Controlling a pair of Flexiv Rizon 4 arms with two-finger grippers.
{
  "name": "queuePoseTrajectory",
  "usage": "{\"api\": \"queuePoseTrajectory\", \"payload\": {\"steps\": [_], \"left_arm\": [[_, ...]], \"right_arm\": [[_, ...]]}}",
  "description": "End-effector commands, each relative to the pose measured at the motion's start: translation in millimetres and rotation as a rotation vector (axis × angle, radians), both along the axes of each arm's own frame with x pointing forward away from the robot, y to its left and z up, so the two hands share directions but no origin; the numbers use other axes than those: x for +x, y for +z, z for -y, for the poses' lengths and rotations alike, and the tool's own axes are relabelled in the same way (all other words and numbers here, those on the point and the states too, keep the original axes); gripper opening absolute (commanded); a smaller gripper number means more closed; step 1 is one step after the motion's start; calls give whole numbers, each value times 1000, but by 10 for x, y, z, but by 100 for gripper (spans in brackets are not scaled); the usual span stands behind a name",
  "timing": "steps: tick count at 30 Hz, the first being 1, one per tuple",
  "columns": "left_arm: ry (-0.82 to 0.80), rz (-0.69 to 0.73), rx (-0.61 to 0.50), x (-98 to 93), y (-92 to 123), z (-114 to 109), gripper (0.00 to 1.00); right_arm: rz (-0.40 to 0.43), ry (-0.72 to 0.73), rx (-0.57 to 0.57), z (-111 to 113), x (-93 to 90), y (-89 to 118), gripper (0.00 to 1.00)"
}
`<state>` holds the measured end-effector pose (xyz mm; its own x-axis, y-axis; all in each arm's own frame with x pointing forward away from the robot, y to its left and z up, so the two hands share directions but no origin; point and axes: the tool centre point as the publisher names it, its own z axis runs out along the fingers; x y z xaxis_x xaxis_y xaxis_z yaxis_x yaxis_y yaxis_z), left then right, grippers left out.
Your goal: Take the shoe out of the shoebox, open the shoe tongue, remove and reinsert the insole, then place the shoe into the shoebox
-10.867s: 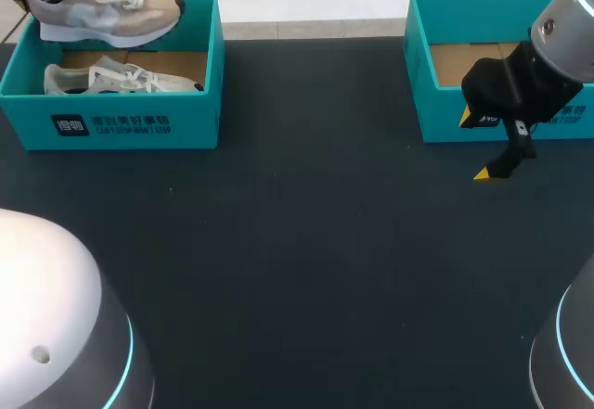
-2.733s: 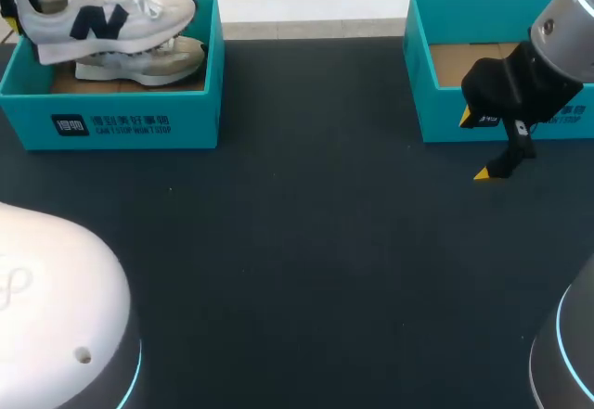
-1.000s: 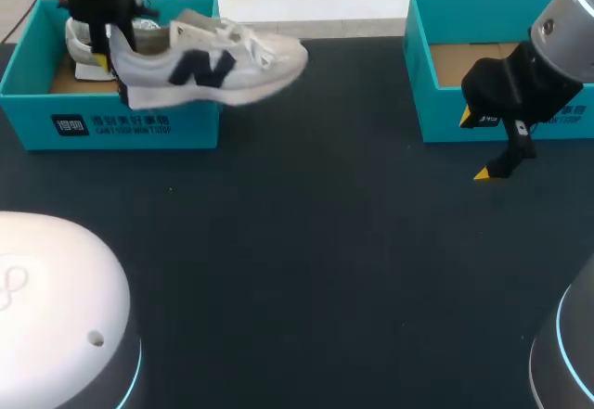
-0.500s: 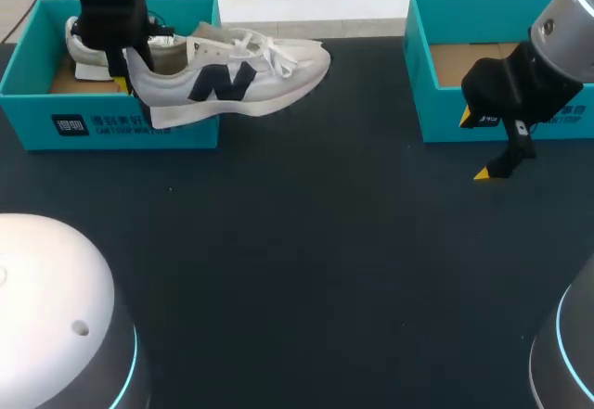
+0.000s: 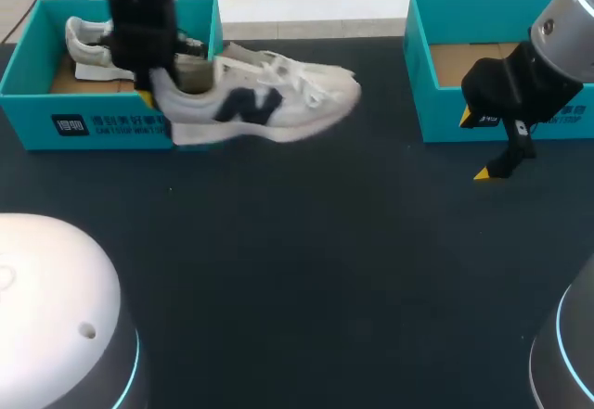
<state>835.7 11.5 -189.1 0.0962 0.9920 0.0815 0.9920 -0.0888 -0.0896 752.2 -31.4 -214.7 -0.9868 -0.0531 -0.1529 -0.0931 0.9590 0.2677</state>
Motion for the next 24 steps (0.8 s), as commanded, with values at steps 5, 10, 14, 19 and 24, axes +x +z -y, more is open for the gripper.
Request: {"api": "queuePoseTrajectory", "payload": {"steps": [5,10,14,19,24], "left_arm": [[34,5,115,-185,-187,524,0],[26,11,74,-229,-336,779,0],[-49,9,50,-286,-440,1028,0],[-100,4,46,-416,-562,1272,0],[-76,-17,48,-527,-597,1357,0]], "right_arm": [[1,0,-2,-4,-2,-7,100],[1,0,-2,-4,-2,-7,100],[1,0,-2,-4,-2,-7,100],[1,0,-2,-4,-2,-7,100],[1,0,-2,-4,-2,-7,100]]}}
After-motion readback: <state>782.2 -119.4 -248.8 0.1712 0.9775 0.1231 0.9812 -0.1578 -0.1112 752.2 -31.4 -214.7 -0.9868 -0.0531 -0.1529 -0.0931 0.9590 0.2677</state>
